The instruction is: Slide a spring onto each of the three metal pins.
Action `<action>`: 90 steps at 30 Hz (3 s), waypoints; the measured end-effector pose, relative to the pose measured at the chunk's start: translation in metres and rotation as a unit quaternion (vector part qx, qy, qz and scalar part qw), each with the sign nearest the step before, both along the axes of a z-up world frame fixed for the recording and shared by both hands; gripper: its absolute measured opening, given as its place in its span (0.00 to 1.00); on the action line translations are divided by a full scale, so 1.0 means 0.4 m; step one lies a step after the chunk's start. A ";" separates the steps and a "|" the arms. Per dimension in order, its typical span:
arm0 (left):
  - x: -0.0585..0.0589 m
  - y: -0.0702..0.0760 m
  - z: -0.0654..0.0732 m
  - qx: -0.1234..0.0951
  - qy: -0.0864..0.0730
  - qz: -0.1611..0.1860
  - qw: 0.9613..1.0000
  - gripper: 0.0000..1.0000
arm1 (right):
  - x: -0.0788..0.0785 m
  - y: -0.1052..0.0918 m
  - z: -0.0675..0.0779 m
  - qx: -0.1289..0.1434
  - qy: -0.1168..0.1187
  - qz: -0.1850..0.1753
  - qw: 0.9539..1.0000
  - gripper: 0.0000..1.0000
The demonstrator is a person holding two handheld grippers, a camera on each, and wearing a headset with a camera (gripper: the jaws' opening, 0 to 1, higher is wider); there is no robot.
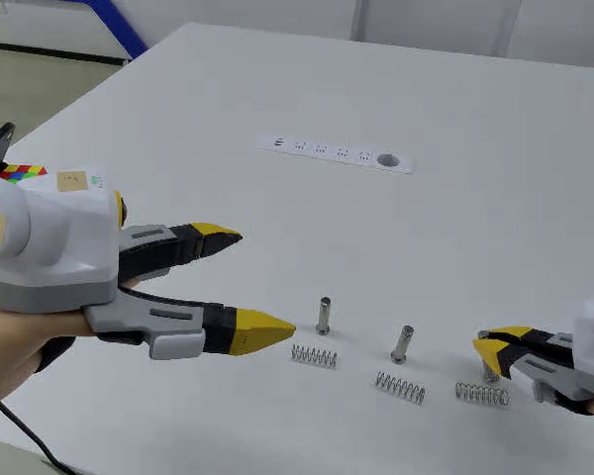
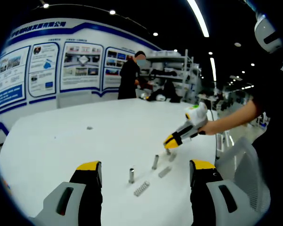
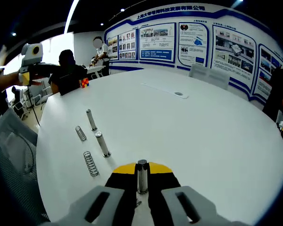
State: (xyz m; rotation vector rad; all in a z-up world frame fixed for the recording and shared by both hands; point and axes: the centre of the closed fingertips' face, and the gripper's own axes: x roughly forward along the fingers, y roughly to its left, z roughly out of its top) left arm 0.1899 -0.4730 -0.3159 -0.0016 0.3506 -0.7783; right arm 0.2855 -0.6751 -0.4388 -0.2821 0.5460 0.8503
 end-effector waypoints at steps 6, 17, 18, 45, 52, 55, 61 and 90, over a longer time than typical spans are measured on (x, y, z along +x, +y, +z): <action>-0.008 -0.012 0.004 0.004 -0.001 -0.004 1.000 0.78 | -0.011 -0.011 0.006 0.018 -0.010 0.004 1.000 0.07; -0.015 -0.026 0.016 0.010 -0.003 -0.008 1.000 0.78 | -0.021 -0.020 0.008 0.043 -0.016 -0.002 0.999 0.08; -0.016 -0.027 0.016 0.010 -0.003 -0.008 1.000 0.78 | -0.023 -0.020 0.008 0.043 -0.016 0.000 0.999 0.08; -0.038 -0.025 0.002 0.015 0.007 -0.009 1.000 0.78 | -0.101 -0.050 -0.027 0.003 0.036 0.120 0.992 0.24; -0.030 -0.028 -0.002 0.014 0.009 -0.010 1.000 0.78 | -0.111 -0.028 -0.053 -0.020 0.046 0.171 0.984 0.24; -0.029 -0.028 -0.004 0.016 0.010 -0.010 1.000 0.77 | -0.110 -0.023 -0.069 -0.024 0.058 0.184 0.981 0.24; -0.023 -0.021 0.005 0.007 0.008 -0.001 1.000 0.77 | -0.121 -0.016 -0.088 -0.028 0.077 0.196 0.977 0.18; -0.037 -0.047 -0.005 0.014 0.012 -0.013 1.000 0.77 | -0.145 -0.033 -0.067 -0.084 0.031 0.267 0.959 0.11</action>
